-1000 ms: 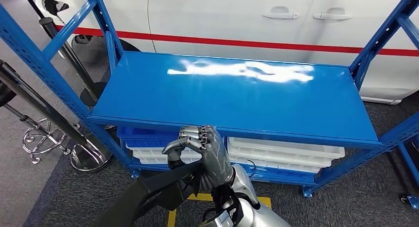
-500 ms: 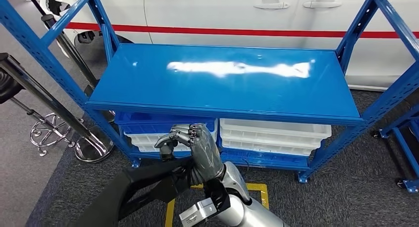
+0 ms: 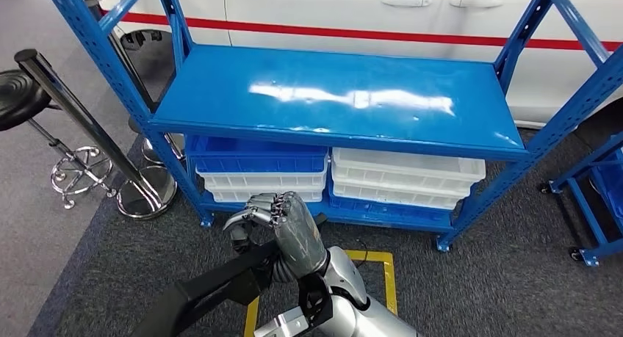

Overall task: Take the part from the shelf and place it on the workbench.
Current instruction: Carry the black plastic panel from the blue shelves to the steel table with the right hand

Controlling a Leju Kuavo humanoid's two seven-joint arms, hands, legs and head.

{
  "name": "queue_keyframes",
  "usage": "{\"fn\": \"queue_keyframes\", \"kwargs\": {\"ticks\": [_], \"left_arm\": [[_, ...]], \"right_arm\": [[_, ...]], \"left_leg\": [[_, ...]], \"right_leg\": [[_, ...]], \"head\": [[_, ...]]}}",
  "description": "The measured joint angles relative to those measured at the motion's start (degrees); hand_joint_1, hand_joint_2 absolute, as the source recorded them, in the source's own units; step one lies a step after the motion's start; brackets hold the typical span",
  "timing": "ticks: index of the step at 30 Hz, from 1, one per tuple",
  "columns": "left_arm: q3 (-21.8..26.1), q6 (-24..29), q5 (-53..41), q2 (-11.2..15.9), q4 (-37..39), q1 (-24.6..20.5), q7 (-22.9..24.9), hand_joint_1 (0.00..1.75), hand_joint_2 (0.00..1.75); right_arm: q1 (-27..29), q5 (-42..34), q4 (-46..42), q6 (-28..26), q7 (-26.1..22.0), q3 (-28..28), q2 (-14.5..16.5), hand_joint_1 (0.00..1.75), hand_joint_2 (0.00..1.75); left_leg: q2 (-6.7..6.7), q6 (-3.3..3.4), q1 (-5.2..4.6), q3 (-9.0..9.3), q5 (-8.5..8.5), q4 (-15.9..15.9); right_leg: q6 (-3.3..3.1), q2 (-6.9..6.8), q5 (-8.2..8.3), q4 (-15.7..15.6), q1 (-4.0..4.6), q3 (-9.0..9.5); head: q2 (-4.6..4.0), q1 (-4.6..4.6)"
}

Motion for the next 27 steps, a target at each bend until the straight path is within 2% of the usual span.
{"fn": "queue_keyframes", "kwargs": {"ticks": [1, 2, 3, 5, 6, 7, 9, 10, 11, 12, 13, 14, 15, 16, 17, 18, 20, 21, 22, 24, 25, 26, 27], "left_arm": [[-0.08, -0.02, -0.08, -0.02, 0.0, -0.03, 0.04, 0.0, 1.75], [-0.13, -0.03, -0.18, -0.03, 0.0, -0.08, 0.07, 0.0, 1.75], [-0.15, -0.04, -0.28, -0.04, 0.0, -0.15, 0.09, 0.0, 1.75], [-0.16, -0.04, -0.42, -0.04, 0.0, -0.3, 0.1, 0.0, 1.75], [-0.17, -0.04, -0.42, -0.04, 0.0, -0.36, 0.1, 0.0, 1.75], [-0.17, -0.05, -0.37, -0.03, 0.0, -0.4, 0.1, 0.0, 1.75], [-0.16, -0.08, -0.23, -0.02, 0.0, -0.48, 0.14, 0.0, 1.75], [-0.16, -0.09, -0.17, -0.01, 0.0, -0.51, 0.22, 0.0, 1.75], [-0.16, -0.16, -0.16, 0.01, 0.0, -0.53, 0.31, 0.0, 1.75], [-0.16, -0.28, -0.23, 0.02, 0.0, -0.57, 0.39, 0.0, 1.75], [-0.17, -0.5, -0.34, 0.02, 0.0, -0.57, 0.44, 0.0, 1.75], [-0.17, -0.75, -0.5, 0.02, 0.0, -0.57, 0.46, 0.0, 1.75], [-0.17, -0.99, -0.72, 0.03, 0.0, -0.54, 0.51, 0.0, 1.75], [-0.17, -1.21, -0.88, 0.05, 0.0, -0.49, 0.58, 0.0, 1.75], [-0.17, -1.35, -1.03, 0.07, 0.0, -0.44, 0.66, 0.0, 1.75], [-0.17, -1.44, -1.16, 0.08, 0.0, -0.41, 0.73, 0.0, 1.75], [-0.17, -1.51, -1.27, 0.16, 0.0, -0.43, 0.79, 0.0, 1.75], [-0.17, -1.5, -1.33, 0.21, 0.0, -0.41, 0.81, 0.0, 1.75], [-0.17, -1.5, -1.37, 0.26, 0.0, -0.38, 0.8, 0.0, 1.75], [-0.17, -1.5, -1.44, 0.32, 0.0, -0.28, 0.8, 0.0, 1.75], [-0.17, -1.5, -1.45, 0.34, 0.0, -0.3, 0.8, 0.0, 1.75], [-0.17, -1.5, -1.46, 0.34, 0.0, -0.33, 0.8, 0.0, 1.75], [-0.17, -1.5, -1.46, 0.34, 0.0, -0.38, 0.8, 0.0, 1.75]], "right_arm": [[0.09, 0.13, 0.11, -0.11, -0.02, 0.1, 0.0, 1.75, 1.75], [0.16, 0.26, 0.19, -0.18, -0.04, 0.2, 0.0, 1.75, 1.75], [0.19, 0.39, 0.24, -0.23, -0.05, 0.29, 0.01, 1.75, 1.75], [0.17, 0.59, 0.26, -0.37, -0.08, 0.48, 0.14, 1.75, 1.75], [0.17, 0.64, 0.26, -0.48, -0.1, 0.56, 0.21, 1.75, 1.75], [0.18, 0.67, 0.28, -0.58, -0.11, 0.63, 0.28, 1.75, 1.75], [0.18, 0.63, 0.39, -0.72, -0.12, 0.7, 0.35, 1.75, 1.75], [0.14, 0.59, 0.49, -0.73, -0.1, 0.74, 0.49, 1.75, 1.75], [0.12, 0.54, 0.6, -0.73, -0.08, 0.78, 0.69, 1.75, 1.75], [0.13, 0.5, 0.73, -0.73, -0.07, 0.84, 0.9, 1.75, 1.75], [0.21, 0.52, 0.84, -0.79, -0.06, 0.93, 1.11, 1.75, 1.75], [0.39, 0.61, 0.97, -0.94, -0.06, 1.03, 1.25, 1.75, 1.75], [0.66, 0.7, 1.11, -1.15, -0.07, 1.11, 1.36, 1.75, 1.75], [0.97, 0.79, 1.27, -1.41, -0.09, 1.17, 1.49, 1.75, 1.75], [1.25, 0.84, 1.4, -1.67, -0.15, 1.2, 1.64, 1.75, 1.75], [1.44, 0.74, 1.48, -1.91, -0.31, 1.21, 1.84, 1.75, 1.75], [1.55, 0.33, 1.51, -2.21, -0.72, 1.21, 2.2, 1.75, 1.75], [1.59, 0.03, 1.51, -2.28, -0.92, 1.21, 2.34, 1.75, 1.75], [1.64, -0.2, 1.51, -2.27, -1.03, 1.21, 2.43, 1.75, 1.75], [1.77, -0.5, 1.5, -2.26, -1.15, 1.21, 2.52, 1.75, 1.75], [1.81, -0.54, 1.5, -2.26, -1.16, 1.2, 2.55, 1.75, 1.75], [1.84, -0.56, 1.49, -2.26, -1.17, 1.2, 2.55, 1.75, 1.75], [1.88, -0.57, 1.5, -2.27, -1.18, 1.2, 2.55, 1.75, 1.75]], "left_leg": [[0.05, -0.14, 0.02, -1.09, 0.72, 0.14], [0.08, -0.33, 0.05, -2.14, 1.38, 0.34], [0.08, -0.56, 0.08, -3.07, 1.95, 0.61], [0.06, -1.16, -0.02, -4.47, 2.92, 1.16], [0.05, -1.46, -0.06, -4.8, 3.4, 1.28], [0.05, -1.77, -0.07, -4.99, 3.93, 1.21], [-0.04, -2.43, 0.08, -5.27, 4.56, 1.03], [-0.13, -2.78, 0.18, -5.71, 3.66, 1.66], [-0.21, -3.14, 0.28, -6.41, 1.76, 3.45], [-0.25, -3.45, 0.43, -7.43, -1.04, 6.5], [-0.26, -3.72, 0.5, -8.51, -3.86, 10.43], [-0.25, -3.94, 0.57, -9.34, -5.89, 14.28], [-0.25, -4.04, 0.59, -9.54, -6.74, 16.86], [-0.25, -4.02, 0.58, -8.65, -6.38, 17.34], [-0.27, -3.88, 0.57, -6.82, -5.28, 15.81], [-0.33, -3.55, 0.51, -3.93, -4.04, 12.04], [-0.66, -2.74, 0.25, 1.29, -3.5, 4.36], [-0.82, -2.4, 0.04, 2.77, -3.62, 1.88], [-0.94, -2.16, -0.16, 3.15, -3.81, 1.11], [-0.84, -1.55, -0.2, 2.94, -2.72, 0.47], [-0.68, -1.15, -0.06, 2.72, -2.06, 0.06], [-0.52, -0.73, 0.11, 2.34, -1.33, -0.32], [-0.35, -0.44, 0.27, 1.77, -0.66, -0.55]], "right_leg": [[0.07, 0.0, 1.05, 0.77, -0.03, 0.93], [0.07, -0.01, 2.65, -0.61, -0.06, 2.96], [-0.01, -0.02, 3.82, -3.81, -0.07, 5.97], [-0.44, 0.04, 3.44, -12.16, 0.13, 12.11], [-0.71, 0.1, 2.77, -14.94, 0.29, 13.83], [-0.98, 0.15, 2.31, -16.38, 0.48, 14.45], [-1.76, 0.1, 3.13, -16.89, 0.45, 13.93], [-2.26, 0.01, 3.66, -17.08, 0.34, 13.56], [-2.74, -0.09, 4.25, -17.24, 0.21, 13.05], [-3.07, -0.19, 4.78, -17.23, 0.17, 12.49], [-3.26, -0.22, 5.27, -17.14, 0.22, 11.79], [-3.32, -0.3, 5.7, -16.98, 0.29, 11.09], [-3.34, -0.37, 6.09, -16.79, 0.36, 10.4], [-3.33, -0.43, 6.39, -16.5, 0.42, 9.73], [-3.3, -0.45, 6.62, -16.21, 0.47, 9.15], [-3.24, -0.43, 6.81, -15.89, 0.53, 8.65], [-2.88, -0.4, 7.23, -15.46, 0.54, 7.96], [-2.56, -0.4, 7.53, -15.37, 0.49, 7.75], [-2.19, -0.42, 7.91, -15.44, 0.39, 7.63], [-1.43, -0.37, 8.48, -15.64, 0.32, 7.51], [-1.11, -0.28, 7.92, -15.38, 0.32, 7.31], [-0.86, -0.18, 6.37, -14.25, 0.34, 6.87], [-0.66, -0.09, 3.78, -11.86, 0.31, 6.1]], "head": [[0.01, -0.01], [0.01, -0.01], [0.0, -0.01], [-0.01, -0.03], [-0.01, -0.03], [-0.01, -0.04], [-0.01, -0.05], [-0.01, -0.06], [0.0, -0.07], [0.0, -0.07], [0.01, -0.08], [0.0, -0.08], [0.0, -0.08], [0.0, -0.09], [0.0, -0.08], [0.0, -0.08], [0.0, -0.08], [-0.01, -0.08], [-0.01, -0.08], [-0.01, -0.07], [-0.01, -0.06], [-0.01, -0.04], [-0.01, -0.02]]}}
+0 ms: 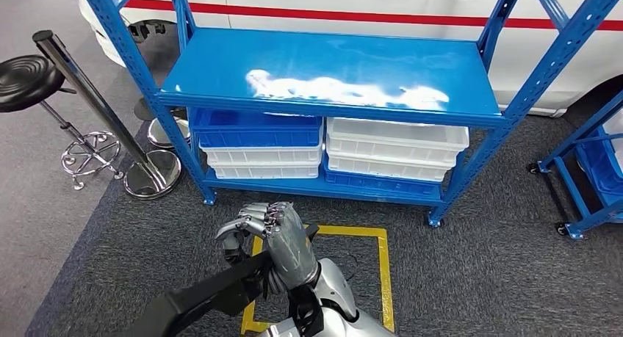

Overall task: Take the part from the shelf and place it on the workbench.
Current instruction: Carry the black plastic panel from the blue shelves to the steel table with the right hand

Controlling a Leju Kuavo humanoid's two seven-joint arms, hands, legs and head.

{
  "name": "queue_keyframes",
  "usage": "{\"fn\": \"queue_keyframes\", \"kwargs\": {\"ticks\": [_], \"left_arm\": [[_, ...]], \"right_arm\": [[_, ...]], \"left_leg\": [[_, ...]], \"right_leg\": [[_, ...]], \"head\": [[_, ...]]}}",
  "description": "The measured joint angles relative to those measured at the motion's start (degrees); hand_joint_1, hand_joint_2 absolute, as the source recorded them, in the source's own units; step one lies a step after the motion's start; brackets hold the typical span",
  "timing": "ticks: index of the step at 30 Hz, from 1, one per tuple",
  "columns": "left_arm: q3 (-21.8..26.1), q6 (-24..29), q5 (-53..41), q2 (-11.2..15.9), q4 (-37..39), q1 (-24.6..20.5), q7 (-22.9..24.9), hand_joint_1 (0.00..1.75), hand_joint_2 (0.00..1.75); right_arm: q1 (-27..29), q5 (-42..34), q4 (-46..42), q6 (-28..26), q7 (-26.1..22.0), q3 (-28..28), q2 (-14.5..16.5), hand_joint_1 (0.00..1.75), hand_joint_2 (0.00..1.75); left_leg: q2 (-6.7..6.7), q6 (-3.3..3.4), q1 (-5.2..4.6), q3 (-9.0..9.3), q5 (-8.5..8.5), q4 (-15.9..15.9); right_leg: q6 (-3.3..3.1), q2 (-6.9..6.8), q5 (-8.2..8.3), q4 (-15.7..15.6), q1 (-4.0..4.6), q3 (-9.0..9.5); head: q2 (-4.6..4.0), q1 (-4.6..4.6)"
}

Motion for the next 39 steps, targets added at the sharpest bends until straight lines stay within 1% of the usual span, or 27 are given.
{"fn": "queue_keyframes", "kwargs": {"ticks": [2, 3, 4, 5, 7, 9, 11, 13, 14, 15, 17, 18, 19, 20, 22, 24, 25, 26, 28, 29, 30, 32, 33, 34, 36, 38, 39], "left_arm": [[0.0, 0.01, -0.01, 0.0, 0.0, -0.04, 0.0, 0.0, 1.75], [0.0, 0.04, -0.05, 0.0, 0.0, -0.04, 0.0, 0.0, 1.75], [0.0, 0.13, -0.11, 0.0, 0.0, -0.03, 0.0, 0.0, 1.75], [0.0, 0.24, -0.25, 0.0, 0.0, -0.03, 0.01, 0.0, 1.75], [-0.02, 0.41, -0.68, 0.02, 0.0, -0.11, 0.16, 0.0, 1.75], [-0.08, 0.4, -1.2, 0.07, 0.0, -0.21, 0.59, 0.0, 1.75], [-0.28, 0.23, -1.76, 0.15, 0.0, -0.26, 1.36, 0.0, 1.75], [-0.52, -0.01, -2.33, 0.27, 0.0, -0.16, 2.26, 0.0, 1.75], [-0.67, -0.2, -2.58, 0.33, 0.0, -0.09, 2.61, 0.0, 1.75], [-0.86, -0.37, -2.86, 0.38, 0.0, -0.01, 2.86, 0.0, 1.75], [-1.27, -0.67, -3.39, 0.39, 0.0, -0.06, 3.07, 0.0, 1.75], [-1.4, -0.71, -3.6, 0.39, 0.0, -0.14, 3.1, 0.0, 1.75], [-1.49, -0.74, -3.73, 0.39, 0.0, -0.29, 3.11, 0.0, 1.75], [-1.56, -0.78, -3.83, 0.39, 0.0, -0.44, 3.14, 0.0, 1.75], [-1.75, -0.82, -3.87, 0.39, -0.01, -0.74, 3.19, 0.0, 1.75], [-1.95, -0.84, -3.94, 0.39, -0.07, -1.12, 3.17, 0.0, 1.75], [-2.04, -0.85, -3.97, 0.38, -0.09, -1.29, 3.16, 0.0, 1.75], [-2.13, -0.87, -3.99, 0.38, -0.12, -1.42, 3.16, 0.0, 1.75], [-2.31, -0.92, -4.01, 0.35, -0.11, -1.5, 3.19, 0.0, 1.75], [-2.37, -0.96, -4.02, 0.34, -0.11, -1.49, 3.21, 0.0, 1.75], [-2.41, -0.99, -4.02, 0.34, -0.11, -1.45, 3.21, 0.0, 1.75], [-2.49, -1.14, -4.08, 0.32, -0.11, -1.43, 3.08, 0.0, 1.75], [-2.54, -1.22, -4.13, 0.28, -0.11, -1.47, 2.97, 0.0, 1.75], [-2.6, -1.31, -4.17, 0.22, -0.11, -1.51, 2.85, 0.0, 1.75], [-2.66, -1.45, -4.21, 0.08, -0.11, -1.55, 2.66, 0.0, 1.75], [-2.67, -1.62, -4.22, -0.05, -0.11, -1.57, 2.43, 0.0, 1.75], [-2.67, -1.67, -4.23, -0.14, -0.11, -1.58, 2.32, 0.0, 1.75]], "right_arm": [[0.19, -0.03, 0.04, -0.01, -0.04, 0.0, -0.01, 1.75, 1.75], [0.31, -0.05, 0.09, -0.01, -0.09, 0.0, -0.02, 1.75, 1.75], [0.42, -0.09, 0.16, -0.01, -0.22, 0.0, -0.02, 1.75, 1.75], [0.51, -0.17, 0.22, -0.03, -0.42, -0.01, -0.02, 1.75, 1.75], [0.65, -0.5, 0.31, -0.14, -0.8, -0.05, -0.02, 1.75, 1.75], [0.78, -0.77, 0.3, -0.32, -1.04, -0.14, -0.02, 1.75, 1.75], [0.94, -0.73, 0.28, -0.67, -1.28, -0.27, -0.02, 1.75, 1.75], [1.07, -0.32, 0.27, -1.03, -1.45, -0.37, -0.02, 1.75, 1.75], [1.11, 0.0, 0.24, -1.19, -1.47, -0.38, -0.01, 1.75, 1.75], [1.14, 0.38, 0.16, -1.38, -1.44, -0.42, 0.01, 1.75, 1.75], [1.18, 1.21, -0.24, -1.82, -1.23, -0.55, 0.01, 1.75, 1.75], [1.19, 1.61, -0.56, -1.97, -1.02, -0.62, -0.01, 1.75, 1.75], [1.19, 1.94, -0.92, -2.04, -0.81, -0.68, -0.02, 1.75, 1.75], [1.18, 2.16, -1.31, -2.05, -0.61, -0.72, -0.02, 1.75, 1.75], [1.15, 2.4, -2.05, -2.04, -0.36, -0.78, -0.02, 1.75, 1.75], [1.08, 2.46, -2.82, -2.04, -0.19, -0.88, -0.01, 1.75, 1.75], [1.04, 2.48, -3.13, -2.04, -0.13, -0.95, 0.0, 1.75, 1.75], [1.01, 2.49, -3.39, -2.04, -0.09, -1.01, 0.0, 1.75, 1.75], [1.03, 2.5, -3.58, -2.04, -0.06, -1.14, -0.07, 1.75, 1.75], [1.06, 2.5, -3.64, -2.04, -0.04, -1.2, -0.14, 1.75, 1.75], [1.08, 2.49, -3.67, -2.04, -0.02, -1.28, -0.22, 1.75, 1.75], [1.05, 2.49, -3.7, -2.01, 0.15, -1.43, -0.42, 1.75, 1.75], [1.01, 2.44, -3.72, -1.92, 0.36, -1.48, -0.5, 1.75, 1.75], [0.97, 2.33, -3.72, -1.81, 0.62, -1.5, -0.57, 1.75, 1.75], [0.89, 1.82, -3.77, -1.44, 1.24, -1.51, -0.67, 1.75, 1.75], [0.78, 0.48, -3.92, -0.8, 1.79, -1.57, -0.71, 1.75, 1.75], [0.67, -0.48, -4.03, -0.42, 2.01, -1.62, -0.72, 1.75, 1.75]], "left_leg": [[0.15, 0.22, -0.08, -1.71, 1.14, 0.21], [0.23, 0.16, -0.09, -2.67, 1.72, 0.43], [0.31, 0.05, -0.09, -3.69, 2.29, 0.71], [0.37, -0.09, -0.06, -4.75, 2.84, 1.06], [0.39, -0.51, -0.01, -6.8, 3.88, 1.98], [0.32, -1.08, -0.08, -8.03, 4.78, 2.78], [0.29, -1.85, -0.1, -8.33, 5.91, 2.78], [0.19, -2.62, 0.15, -8.74, 6.25, 2.63], [0.12, -2.95, 0.27, -9.28, 4.74, 3.45], [0.07, -3.25, 0.4, -10.06, 1.98, 5.39], [0.06, -3.79, 0.57, -11.66, -4.79, 12.46], [0.07, -3.99, 0.62, -12.02, -6.57, 16.29], [0.07, -4.11, 0.65, -11.76, -6.65, 19.1], [0.07, -4.12, 0.66, -10.54, -5.31, 20.07], [0.0, -3.83, 0.67, -5.3, -2.63, 16.37], [-0.19, -3.27, 0.45, 2.49, -4.42, 7.07], [-0.29, -2.98, 0.28, 5.12, -5.73, 3.39], [-0.33, -2.68, 0.07, 6.48, -6.54, 1.11], [-0.14, -1.85, 0.03, 5.67, -5.5, 0.47], [0.05, -1.32, 0.08, 4.99, -4.73, 0.35], [0.26, -0.78, 0.15, 4.13, -3.82, 0.24], [0.47, -0.11, 0.04, 2.01, -2.07, 0.33], [0.5, 0.01, -0.08, 0.83, -1.17, 0.46], [0.51, 0.02, -0.17, -0.28, -0.36, 0.6], [0.52, -0.08, -0.33, -2.29, 0.87, 1.03], [0.53, -0.27, -0.45, -4.23, 1.87, 1.71], [0.5, -0.45, -0.57, -5.17, 2.38, 2.15]], "right_leg": [[0.4, 0.11, -5.33, 7.04, -0.11, -1.92], [0.6, 0.12, -6.54, 10.12, -0.18, -2.44], [0.75, 0.13, -6.25, 11.69, -0.25, -2.21], [0.84, 0.13, -4.78, 11.41, -0.34, -1.07], [0.75, 0.12, -2.18, 5.72, -0.45, 3.82], [0.23, 0.18, -2.73, -1.26, -0.23, 8.56], [-0.64, 0.31, -3.31, -3.62, 0.12, 9.62], [-1.73, 0.23, -2.03, -3.6, 0.02, 8.46], [-2.25, 0.14, -1.16, -3.71, -0.09, 7.67], [-2.63, 0.06, -0.22, -3.8, -0.24, 6.68], [-2.92, 0.02, 1.64, -3.7, -0.25, 4.39], [-2.87, -0.02, 2.54, -3.61, -0.23, 3.15], [-2.78, -0.1, 3.43, -3.49, -0.22, 1.9], [-2.65, -0.18, 4.31, -3.36, -0.22, 0.65], [-2.33, -0.28, 5.9, -3.1, -0.23, -1.4], [-1.78, -0.3, 7.2, -2.95, -0.09, -2.39], [-1.44, -0.37, 7.91, -3.08, -0.06, -2.49], [-1.05, -0.44, 8.63, -3.35, -0.08, -2.51], [-0.25, -0.38, 9.54, -3.86, -0.22, -2.7], [0.02, -0.24, 8.38, -3.24, -0.26, -3.15], [0.2, -0.09, 5.97, -1.61, -0.3, -3.8], [0.34, 0.05, -0.86, 5.14, -0.39, -5.44], [0.43, 0.06, -2.96, 8.93, -0.4, -5.98], [0.49, 0.08, -3.7, 11.95, -0.37, -6.19], [0.42, 0.09, -1.76, 14.02, -0.33, -5.07], [-0.04, 0.09, 0.8, 10.43, -0.2, -0.94], [-0.45, 0.07, 0.63, 6.51, -0.01, 2.38]], "head": [[-0.01, 0.0], [0.0, -0.01], [0.0, -0.01], [0.0, -0.01], [0.0, -0.01], [0.0, -0.04], [0.01, -0.09], [0.01, -0.11], [0.01, -0.13], [0.01, -0.16], [0.0, -0.21], [0.0, -0.21], [0.0, -0.21], [-0.01, -0.21], [-0.01, -0.22], [-0.01, -0.21], [0.0, -0.19], [0.01, -0.19], [0.01, -0.17], [0.0, -0.17], [-0.01, -0.14], [-0.01, -0.13], [-0.01, -0.12], [-0.01, -0.13], [-0.01, -0.13], [-0.01, -0.14], [-0.01, -0.14]]}}
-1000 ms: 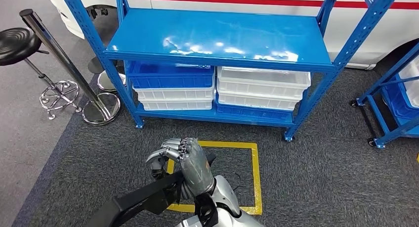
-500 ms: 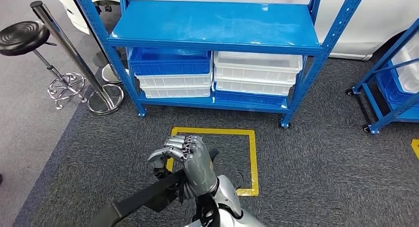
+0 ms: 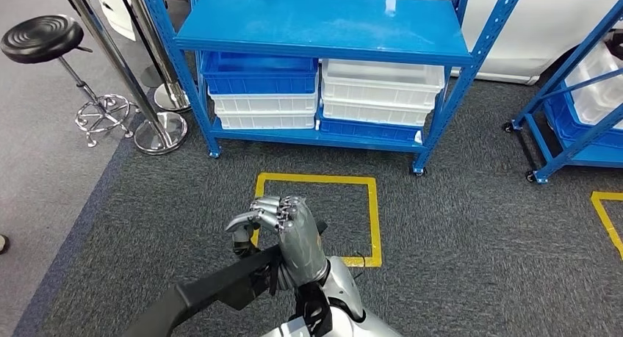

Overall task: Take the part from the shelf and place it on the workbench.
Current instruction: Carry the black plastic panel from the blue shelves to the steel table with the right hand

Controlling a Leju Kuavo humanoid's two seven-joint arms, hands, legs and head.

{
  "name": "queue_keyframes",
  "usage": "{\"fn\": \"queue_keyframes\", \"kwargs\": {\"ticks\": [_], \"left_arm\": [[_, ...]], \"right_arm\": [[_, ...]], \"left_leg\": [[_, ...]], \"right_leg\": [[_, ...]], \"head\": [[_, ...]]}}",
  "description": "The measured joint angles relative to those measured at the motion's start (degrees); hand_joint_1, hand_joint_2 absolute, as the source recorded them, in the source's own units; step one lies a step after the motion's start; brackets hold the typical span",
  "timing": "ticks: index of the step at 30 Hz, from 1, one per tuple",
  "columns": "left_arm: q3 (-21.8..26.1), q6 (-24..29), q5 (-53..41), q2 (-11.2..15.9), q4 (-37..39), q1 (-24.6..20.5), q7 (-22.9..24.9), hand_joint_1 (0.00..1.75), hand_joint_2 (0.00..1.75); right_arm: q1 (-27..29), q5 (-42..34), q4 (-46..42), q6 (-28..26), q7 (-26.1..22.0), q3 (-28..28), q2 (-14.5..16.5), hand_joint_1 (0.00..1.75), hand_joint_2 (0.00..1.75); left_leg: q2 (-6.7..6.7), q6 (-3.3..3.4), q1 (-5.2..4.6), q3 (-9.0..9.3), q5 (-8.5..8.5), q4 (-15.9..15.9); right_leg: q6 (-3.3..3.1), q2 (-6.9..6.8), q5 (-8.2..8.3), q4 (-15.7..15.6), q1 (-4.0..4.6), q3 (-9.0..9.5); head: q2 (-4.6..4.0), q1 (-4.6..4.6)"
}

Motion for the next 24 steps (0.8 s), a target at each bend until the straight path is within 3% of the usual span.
{"fn": "queue_keyframes", "kwargs": {"ticks": [2, 3, 4, 5, 6, 8, 10, 11, 12, 13, 14, 15, 16, 18, 20, 21, 22, 24], "left_arm": [[0.0, 0.03, -0.07, -0.13, 0.0, 0.0, -0.17, 0.0, 1.75], [0.0, 0.16, -0.14, -0.2, 0.0, 0.01, -0.23, 0.0, 1.75], [0.0, 0.34, -0.28, -0.22, 0.0, 0.09, -0.27, 0.0, 1.75], [0.0, 0.57, -0.43, -0.25, 0.0, 0.18, -0.29, 0.0, 1.75], [0.0, 0.84, -0.58, -0.28, 0.01, 0.27, -0.28, 0.0, 1.75], [0.0, 1.69, -0.8, -0.33, 0.01, 0.43, -0.36, 0.0, 1.75], [0.0, 2.83, -1.0, -0.36, 0.01, 0.4, -0.64, 0.0, 1.75], [0.0, 3.25, -1.13, -0.36, 0.0, 0.34, -0.85, 0.0, 1.75], [0.0, 3.51, -1.23, -0.36, 0.0, 0.27, -1.05, 0.0, 1.75], [0.0, 3.63, -1.32, -0.36, 0.0, 0.25, -1.25, 0.0, 1.75], [0.0, 3.66, -1.33, -0.36, 0.0, 0.23, -1.45, 0.0, 1.75], [0.0, 3.6, -1.19, -0.36, 0.0, 0.18, -1.61, 0.0, 1.75], [0.01, 3.49, -1.01, -0.36, 0.0, 0.11, -1.73, 0.0, 1.75], [0.03, 3.13, -0.55, -0.36, 0.0, -0.08, -1.81, 0.0, 1.75], [0.06, 2.87, -0.43, -0.37, 0.01, -0.04, -1.82, 0.0, 1.75], [0.07, 2.81, -0.48, -0.4, 0.01, 0.06, -1.81, 0.0, 1.75], [0.07, 2.78, -0.54, -0.43, 0.02, 0.17, -1.81, 0.0, 1.75], [0.08, 2.74, -0.61, -0.45, 0.02, 0.31, -1.8, 0.0, 1.75]], "right_arm": [[-0.16, -1.79, -0.2, 0.49, 0.2, -0.27, -0.04, 1.75, 1.75], [-0.15, -2.42, -0.27, 0.54, 0.17, -0.5, -0.13, 1.75, 1.75], [0.03, -2.83, -0.33, 0.5, 0.1, -0.82, -0.32, 1.75, 1.75], [0.29, -3.07, -0.38, 0.45, 0.01, -1.14, -0.58, 1.75, 1.75], [0.57, -3.2, -0.44, 0.42, -0.08, -1.39, -0.87, 1.75, 1.75], [1.17, -3.24, -0.67, 0.41, -0.36, -1.71, -1.43, 1.75, 1.75], [1.68, -3.01, -0.92, 0.42, -0.65, -1.8, -1.9, 1.75, 1.75], [1.91, -2.75, -1.01, 0.37, -0.73, -1.81, -2.09, 1.75, 1.75], [2.09, -2.41, -1.05, 0.29, -0.76, -1.81, -2.24, 1.75, 1.75], [2.22, -2.02, -1.08, 0.18, -0.77, -1.81, -2.32, 1.75, 1.75], [2.3, -1.6, -1.15, 0.06, -0.76, -1.81, -2.35, 1.75, 1.75], [2.33, -1.29, -1.29, -0.04, -0.75, -1.81, -2.34, 1.75, 1.75], [2.32, -1.08, -1.51, -0.12, -0.75, -1.81, -2.33, 1.75, 1.75], [2.19, -0.91, -1.92, -0.2, -0.74, -1.81, -2.29, 1.75, 1.75], [2.04, -0.88, -2.05, -0.24, -0.73, -1.8, -2.28, 1.75, 1.75], [2.01, -0.88, -2.05, -0.25, -0.72, -1.79, -2.3, 1.75, 1.75], [2.01, -0.88, -2.04, -0.25, -0.71, -1.79, -2.33, 1.75, 1.75], [2.02, -0.88, -2.04, -0.25, -0.7, -1.79, -2.42, 1.75, 1.75]], "left_leg": [[-0.03, -0.53, -0.06, -1.19, 1.05, 0.62], [-0.02, -0.87, -0.01, -1.44, 1.64, 0.65], [-0.02, -1.24, 0.04, -1.59, 2.32, 0.47], [-0.11, -1.58, 0.14, -1.82, 2.64, 0.36], [-0.23, -1.94, 0.19, -2.26, 1.89, 0.72], [-0.46, -2.68, 0.5, -3.72, -3.13, 4.52], [-0.48, -3.42, 0.85, -5.09, -8.77, 11.62], [-0.47, -3.72, 1.02, -5.25, -9.68, 14.74], [-0.47, -3.96, 1.18, -4.81, -9.23, 16.7], [-0.47, -4.13, 1.33, -3.51, -7.74, 16.87], [-0.47, -4.24, 1.47, -1.28, -6.11, 15.24], [-0.5, -4.26, 1.59, 2.0, -5.63, 11.71], [-0.57, -4.13, 1.57, 5.65, -6.26, 7.05], [-0.72, -3.36, 1.34, 10.07, -8.61, 0.44], [-0.72, -2.19, 1.1, 9.96, -8.37, -0.79], [-0.55, -1.63, 1.11, 9.44, -7.63, -0.93], [-0.4, -1.02, 1.15, 8.73, -6.76, -1.06], [-0.12, -0.18, 1.14, 6.88, -4.97, -1.15]], "right_leg": [[-0.69, -0.05, -2.27, -7.72, 0.39, 5.42], [-0.96, -0.07, -3.21, -9.86, 0.58, 6.56], [-1.2, -0.07, -3.06, -10.66, 0.59, 6.56], [-1.49, -0.14, -2.31, -10.76, 0.51, 6.07], [-1.88, -0.23, -1.46, -10.94, 0.34, 5.41], [-2.46, -0.39, 0.4, -11.2, 0.01, 3.58], [-2.63, -0.42, 2.08, -11.13, 0.01, 1.47], [-2.54, -0.46, 2.89, -11.04, 0.02, 0.39], [-2.4, -0.5, 3.7, -10.89, 0.0, -0.77], [-2.21, -0.52, 4.47, -10.67, -0.05, -1.96], [-1.98, -0.52, 5.2, -10.39, -0.13, -3.12], [-1.7, -0.5, 5.87, -10.04, -0.18, -4.1], [-1.37, -0.49, 6.45, -9.69, -0.17, -4.84], [-0.61, -0.58, 7.67, -9.56, -0.09, -5.33], [0.2, -0.69, 9.02, -10.19, -0.14, -5.34], [0.54, -0.59, 8.66, -10.11, -0.25, -5.63], [0.83, -0.46, 7.05, -9.22, -0.34, -6.15], [1.19, -0.2, 0.64, -3.95, -0.46, -7.8]], "head": [[0.01, -0.01], [0.01, -0.02], [0.01, -0.01], [0.01, 0.0], [0.0, -0.01], [0.0, -0.02], [0.01, -0.04], [0.0, -0.04], [0.0, -0.04], [0.0, -0.04], [0.0, -0.05], [0.0, -0.05], [0.01, -0.05], [0.02, -0.04], [0.01, -0.02], [0.02, -0.02], [0.01, -0.02], [0.0, -0.01]]}}
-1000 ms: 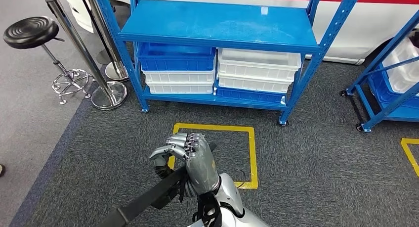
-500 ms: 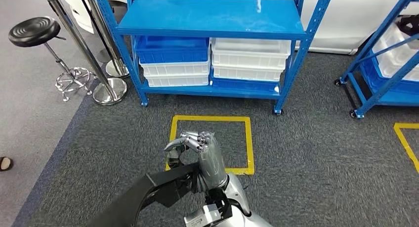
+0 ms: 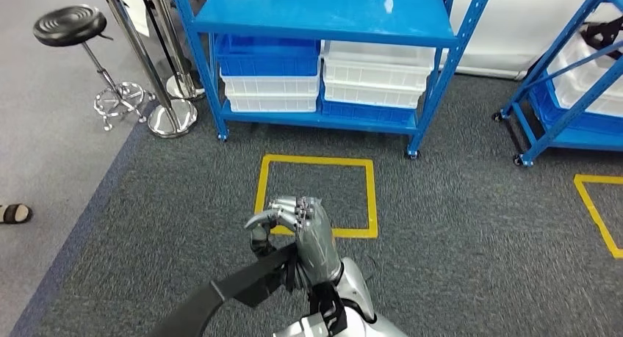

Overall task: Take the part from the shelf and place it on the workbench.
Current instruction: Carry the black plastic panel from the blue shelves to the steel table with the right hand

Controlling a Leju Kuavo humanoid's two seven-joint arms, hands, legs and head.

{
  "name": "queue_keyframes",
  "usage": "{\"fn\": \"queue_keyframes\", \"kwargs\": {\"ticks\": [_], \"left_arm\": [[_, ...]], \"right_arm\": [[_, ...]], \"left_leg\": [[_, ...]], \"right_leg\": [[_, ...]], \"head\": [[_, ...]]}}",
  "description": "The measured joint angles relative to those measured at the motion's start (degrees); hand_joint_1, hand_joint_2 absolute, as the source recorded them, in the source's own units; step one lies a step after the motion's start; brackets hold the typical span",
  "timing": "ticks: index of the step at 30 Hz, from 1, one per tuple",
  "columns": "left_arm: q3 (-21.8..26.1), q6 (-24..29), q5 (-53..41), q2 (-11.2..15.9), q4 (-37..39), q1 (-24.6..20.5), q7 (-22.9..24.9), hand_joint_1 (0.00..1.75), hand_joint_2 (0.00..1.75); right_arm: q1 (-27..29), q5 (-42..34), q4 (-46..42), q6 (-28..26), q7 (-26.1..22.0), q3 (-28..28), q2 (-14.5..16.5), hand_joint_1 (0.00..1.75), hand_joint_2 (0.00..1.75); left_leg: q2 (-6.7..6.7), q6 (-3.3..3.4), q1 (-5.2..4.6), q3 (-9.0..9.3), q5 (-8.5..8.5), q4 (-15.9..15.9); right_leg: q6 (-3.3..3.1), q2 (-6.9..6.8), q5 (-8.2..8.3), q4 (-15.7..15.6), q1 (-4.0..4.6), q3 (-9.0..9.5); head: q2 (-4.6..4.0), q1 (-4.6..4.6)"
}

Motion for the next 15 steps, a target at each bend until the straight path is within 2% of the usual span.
{"fn": "queue_keyframes", "kwargs": {"ticks": [1, 2, 3, 4, 5, 6, 7, 8, 9, 10, 12, 13, 14, 15], "left_arm": [[0.01, 0.01, -0.05, 0.01, 0.0, 0.04, -0.01, 0.0, 1.75], [0.02, 0.04, -0.13, 0.01, 0.0, 0.09, -0.01, 0.0, 1.75], [0.03, 0.21, -0.26, -0.04, 0.0, 0.18, -0.01, 0.0, 1.75], [0.03, 0.56, -0.38, -0.18, 0.0, 0.34, -0.02, 0.0, 1.75], [0.03, 0.96, -0.38, -0.34, 0.0, 0.51, 0.01, 0.0, 1.75], [0.04, 1.27, -0.32, -0.52, 0.0, 0.63, 0.07, 0.0, 1.75], [0.07, 1.33, -0.15, -0.68, 0.0, 0.68, 0.21, 0.0, 1.75], [0.11, 1.09, 0.06, -0.74, 0.0, 0.65, 0.41, 0.0, 1.75], [0.19, 0.73, 0.22, -0.77, 0.0, 0.57, 0.64, 0.0, 1.75], [0.31, 0.34, 0.36, -0.72, 0.0, 0.48, 0.94, 0.0, 1.75], [0.66, -0.16, 0.45, -0.49, 0.0, 0.38, 1.5, 0.0, 1.75], [0.83, -0.29, 0.44, -0.35, 0.0, 0.36, 1.71, 0.0, 1.75], [0.99, -0.34, 0.39, -0.26, 0.0, 0.36, 1.82, 0.0, 1.75], [1.11, -0.34, 0.33, -0.17, 0.0, 0.36, 1.86, 0.0, 1.75]], "right_arm": [[0.0, 0.0, 0.01, 0.0, 0.0, 0.0, -0.05, 1.75, 1.75], [0.01, 0.0, 0.01, 0.0, 0.01, 0.0, -0.11, 1.75, 1.75], [0.01, 0.0, 0.03, 0.0, 0.03, 0.0, -0.17, 1.75, 1.75], [0.01, -0.01, 0.05, 0.02, 0.09, 0.0, -0.21, 1.75, 1.75], [-0.04, -0.03, 0.08, 0.14, 0.18, 0.0, -0.24, 1.75, 1.75], [-0.16, -0.08, 0.1, 0.36, 0.27, 0.0, -0.24, 1.75, 1.75], [-0.39, -0.15, 0.13, 0.66, 0.39, 0.01, -0.22, 1.75, 1.75], [-0.72, -0.25, 0.15, 0.96, 0.48, 0.02, -0.19, 1.75, 1.75], [-1.13, -0.36, 0.19, 1.22, 0.58, 0.03, -0.15, 1.75, 1.75], [-1.53, -0.44, 0.27, 1.42, 0.72, 0.04, -0.1, 1.75, 1.75], [-2.05, -0.38, 0.54, 1.56, 0.96, 0.04, 0.0, 1.75, 1.75], [-2.18, -0.25, 0.7, 1.51, 1.04, 0.04, 0.07, 1.75, 1.75], [-2.24, -0.09, 0.85, 1.39, 1.08, 0.04, 0.17, 1.75, 1.75], [-2.29, 0.04, 0.96, 1.26, 1.09, 0.04, 0.27, 1.75, 1.75]], "left_leg": [[0.0, 0.21, -0.1, -1.05, 0.85, 0.05], [0.0, 0.24, -0.21, -2.14, 1.7, 0.15], [0.01, 0.2, -0.32, -3.31, 2.5, 0.32], [0.03, 0.12, -0.4, -4.49, 3.24, 0.55], [0.04, -0.01, -0.48, -5.59, 3.87, 0.82], [0.04, -0.16, -0.53, -6.59, 4.45, 1.14], [0.01, -0.37, -0.63, -7.46, 4.97, 1.48], [-0.03, -0.64, -0.71, -8.12, 5.46, 1.78], [-0.04, -0.97, -0.75, -8.57, 6.01, 1.96], [-0.05, -1.35, -0.77, -8.84, 6.58, 1.94], [-0.1, -2.12, -0.58, -9.18, 7.38, 1.8], [-0.18, -2.46, -0.48, -9.61, 6.41, 2.44], [-0.25, -2.79, -0.38, -10.29, 4.27, 4.16], [-0.32, -3.07, -0.26, -11.15, 1.19, 6.97]], "right_leg": [[0.12, 0.06, -3.0, 3.85, 0.0, -0.77], [0.21, 0.12, -4.67, 7.48, 0.02, -1.19], [0.21, 0.16, -4.74, 9.92, 0.06, -0.94], [0.12, 0.18, -3.65, 10.65, 0.1, 0.17], [-0.07, 0.18, -2.07, 9.35, 0.14, 2.27], [-0.34, 0.19, -0.98, 6.39, 0.19, 5.23], [-0.66, 0.2, -1.16, 2.3, 0.34, 8.47], [-0.95, 0.21, -2.08, -1.66, 0.5, 11.19], [-1.22, 0.22, -3.14, -4.56, 0.68, 12.9], [-1.48, 0.23, -3.88, -6.21, 0.87, 13.55], [-2.18, 0.12, -3.07, -6.8, 0.87, 13.02], [-2.67, 0.0, -2.33, -6.9, 0.78, 12.49], [-3.1, -0.13, -1.52, -7.05, 0.65, 11.8], [-3.4, -0.24, -0.74, -7.08, 0.57, 10.95]], "head": [[-0.01, 0.01], [-0.01, 0.01], [-0.01, 0.01], [-0.01, 0.01], [0.0, 0.01], [0.0, 0.01], [0.01, 0.01], [0.01, -0.01], [0.0, 0.0], [0.0, 0.0], [-0.01, 0.02], [-0.01, 0.01], [-0.01, -0.01], [-0.01, -0.01]]}}
